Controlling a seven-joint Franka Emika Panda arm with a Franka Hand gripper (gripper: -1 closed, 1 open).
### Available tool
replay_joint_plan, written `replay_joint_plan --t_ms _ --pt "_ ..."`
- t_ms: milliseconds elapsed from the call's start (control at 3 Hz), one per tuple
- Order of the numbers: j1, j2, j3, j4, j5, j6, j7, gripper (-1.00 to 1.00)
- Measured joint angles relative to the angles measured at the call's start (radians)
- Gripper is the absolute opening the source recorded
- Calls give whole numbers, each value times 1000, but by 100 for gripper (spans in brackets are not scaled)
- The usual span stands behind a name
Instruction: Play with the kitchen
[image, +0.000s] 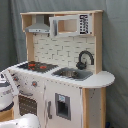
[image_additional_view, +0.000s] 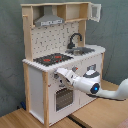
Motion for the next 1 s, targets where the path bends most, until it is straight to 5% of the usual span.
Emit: replay_joint_plan --t_ms 333,667,1000 --pt "-6 0 -6 9 0 -16 28 100" --pt "-6 0 -6 9 0 -16 29 -100" --pt "-7 1 -16 19 -4 -15 -110 -100"
